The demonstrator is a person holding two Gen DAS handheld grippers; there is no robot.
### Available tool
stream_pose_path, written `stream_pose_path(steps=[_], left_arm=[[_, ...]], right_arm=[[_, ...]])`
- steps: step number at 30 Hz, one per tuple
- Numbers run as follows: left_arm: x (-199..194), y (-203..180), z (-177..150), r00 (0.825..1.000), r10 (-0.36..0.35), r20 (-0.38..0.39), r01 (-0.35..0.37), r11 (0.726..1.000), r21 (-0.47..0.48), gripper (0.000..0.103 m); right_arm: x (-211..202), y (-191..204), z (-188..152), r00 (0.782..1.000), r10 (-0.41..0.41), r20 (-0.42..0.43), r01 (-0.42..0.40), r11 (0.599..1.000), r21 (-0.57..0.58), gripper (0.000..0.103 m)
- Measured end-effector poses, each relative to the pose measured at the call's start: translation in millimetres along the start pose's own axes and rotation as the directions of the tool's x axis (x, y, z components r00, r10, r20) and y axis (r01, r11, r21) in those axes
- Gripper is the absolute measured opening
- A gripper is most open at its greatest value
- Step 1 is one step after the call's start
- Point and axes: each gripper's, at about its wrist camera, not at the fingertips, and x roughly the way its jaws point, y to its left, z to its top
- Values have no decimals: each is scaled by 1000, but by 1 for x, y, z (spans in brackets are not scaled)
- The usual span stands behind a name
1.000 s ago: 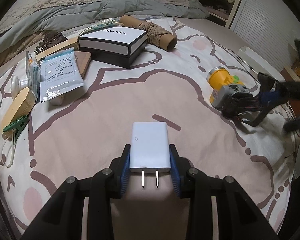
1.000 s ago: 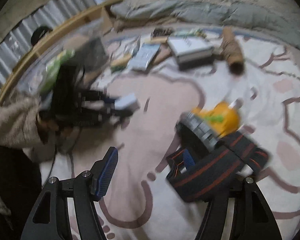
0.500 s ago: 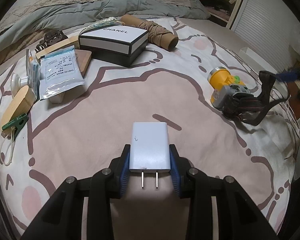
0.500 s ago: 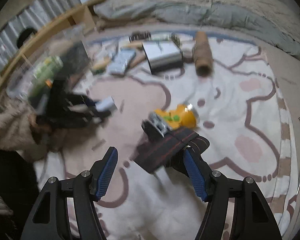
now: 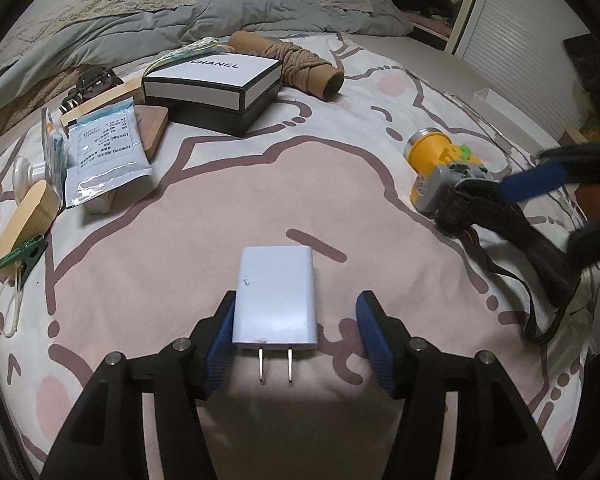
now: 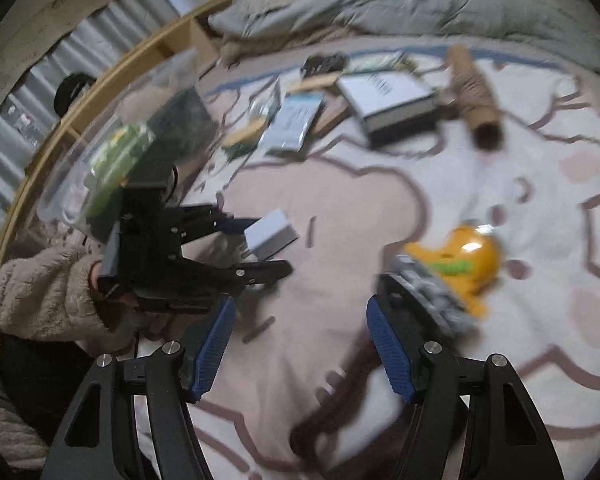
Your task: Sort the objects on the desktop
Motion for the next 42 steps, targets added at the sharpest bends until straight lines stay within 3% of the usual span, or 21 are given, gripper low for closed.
stream_pose_path(steps=[8,16,24,31,35,37,38,42], left_arm=[[0,5,-4,999,-38,28,38,999,-11,59],[1,3,-5,999,-34,33,34,999,-1,59],[2,3,-5,999,-31,33,31,1000,-2,59],[4,0,0,1000,14,17,-13,1000,-21,59],[0,6,-1,1000,25,18,-24,999,-40,46],[-1,10,-1,1000,23,17,-22,998,-60,36],[-2,14,-1,1000,17,15,-15,997,-71,36],[-6,14,-3,1000,16,20,-15,997,-70,36]], right_arm=[[30,-24,11,993,14,120,-43,968,249,69],[27,-15,3,993,-86,78,73,985,156,68],[1,-34,-25,993,-96,61,83,979,188,68],[-13,-28,-22,996,-83,16,79,978,194,69],[-38,-22,-12,987,-133,88,118,980,159,69],[-48,-29,-4,970,-214,117,191,964,184,69],[-52,-37,0,959,-256,125,225,949,221,69],[-50,-77,8,950,-292,109,226,887,403,69]])
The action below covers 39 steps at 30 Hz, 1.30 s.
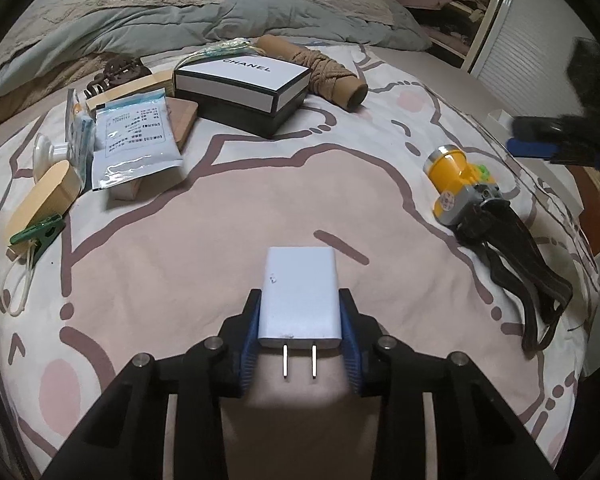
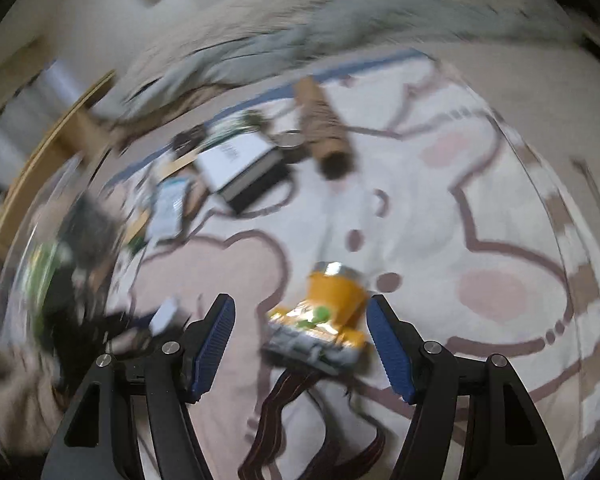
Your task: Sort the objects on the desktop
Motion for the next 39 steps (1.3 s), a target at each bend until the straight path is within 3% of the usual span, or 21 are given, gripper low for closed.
stream_pose_path(steps=[3,8,14,17,21,24,27,29,31,35,39], left_arm=[[0,-1,-2,1000,3,2,-3,1000,13,36],[-2,-2,-4,1000,0,2,0,1000,18,36],[-3,0,-5,1000,-11,4,11,1000,13,36],[-3,1,-6,1000,-16,6,16,1000,10,36],[-4,1,-6,1000,-16,6,16,1000,11,36],[-4,1,-6,1000,-17,6,17,1000,10,36],[-4,1,-7,1000,-18,5,18,1000,10,36],[-4,1,-7,1000,-19,4,19,1000,12,36],[-4,2,-7,1000,-20,4,20,1000,12,36],[-4,1,-7,1000,-19,4,19,1000,13,36],[-4,0,-8,1000,-13,2,13,1000,18,36]], right_arm=[[22,-13,5,998,17,-55,-13,996,84,68],[54,-14,7,992,-21,-122,33,995,98,68],[68,2,5,990,-87,-107,83,996,-42,58],[65,18,3,994,-63,-85,51,989,-140,50],[65,44,-3,996,-22,-87,-2,962,-272,46],[66,58,-8,996,-64,-63,37,936,-351,46],[62,57,-10,996,-78,-35,61,932,-356,46],[56,54,-9,997,-73,-21,61,938,-341,53],[44,48,-8,998,-55,13,56,946,-320,85],[26,44,-13,996,-42,78,66,940,-334,89],[36,40,-28,995,-83,49,95,919,-382,89]])
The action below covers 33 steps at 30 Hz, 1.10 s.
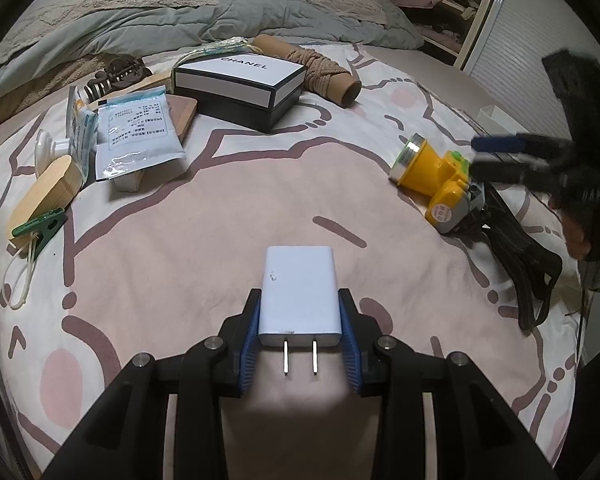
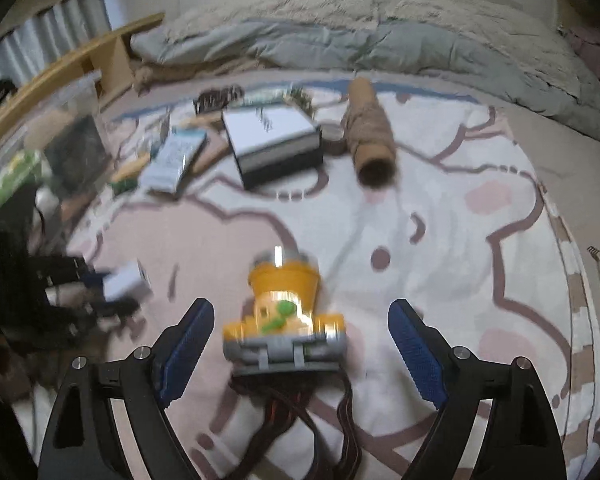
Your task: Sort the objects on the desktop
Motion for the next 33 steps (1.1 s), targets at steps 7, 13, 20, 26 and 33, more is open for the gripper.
stream_pose_path(steps=[7,13,20,26,33], left_arm=[[2,0,0,1000,-2,-4,2,1000,11,36],[2,1,-1,1000,-6,-2,6,1000,8,36],[3,2,-1,1000,-13,-2,13,1000,5,36],[4,2,1,1000,-6,-4,6,1000,3,36],[7,1,6,1000,14,-14,-14,1000,-16,37]], right_arm=[[21,6,-9,998,10,-64,-11,1000,-15,89],[36,16,-8,995,-3,-100,-1,999,-36,89],[45,13,-9,993,-54,-108,49,998,-47,75],[41,16,-12,994,-67,-89,60,995,-75,74],[32,17,-13,995,-40,-94,33,997,-67,74]])
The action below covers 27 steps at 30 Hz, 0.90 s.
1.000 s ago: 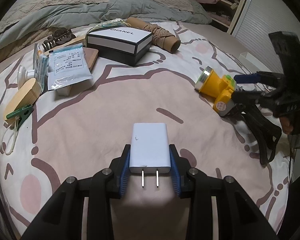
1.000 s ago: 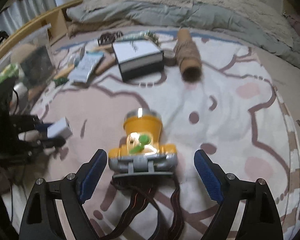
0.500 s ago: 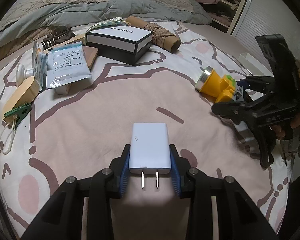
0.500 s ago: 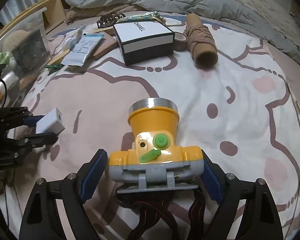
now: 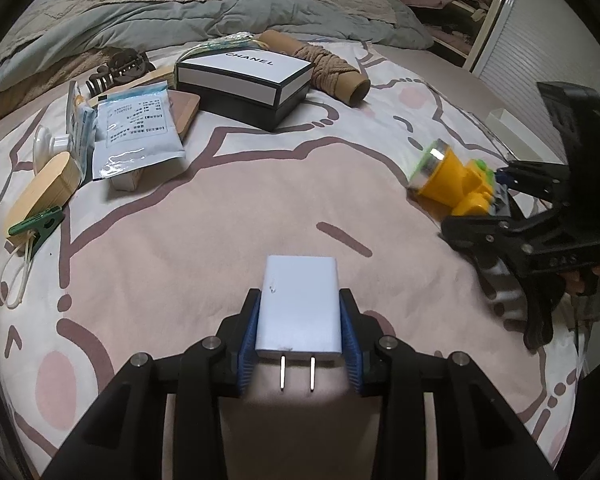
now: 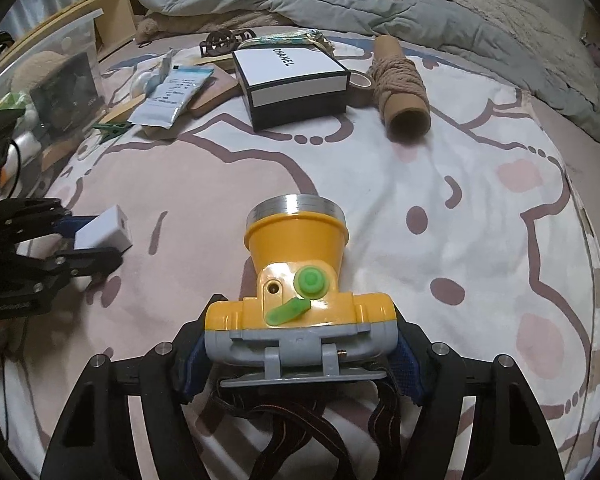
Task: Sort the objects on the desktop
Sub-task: 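Carry the charger plug and headlamp in both tools toward the clear bin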
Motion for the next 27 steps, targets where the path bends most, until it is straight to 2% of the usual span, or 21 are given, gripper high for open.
stream_pose_path(steps=[8,12,19,27], left_arm=[[-1,-10,2,998,55,-18,-54,997,53,35],[-7,-11,7,997,66,-26,-65,997,52,35],[-31,-15,21,998,60,16,-61,998,35,35],[-64,-23,34,995,87,47,-89,996,27,35]], right_arm=[[-9,-2,-5,999,37,-3,-37,999,25,74],[-15,-2,-5,999,49,5,-49,998,38,74],[-33,-1,-1,997,58,43,-60,998,37,74],[-66,1,14,990,98,100,-105,992,64,74]])
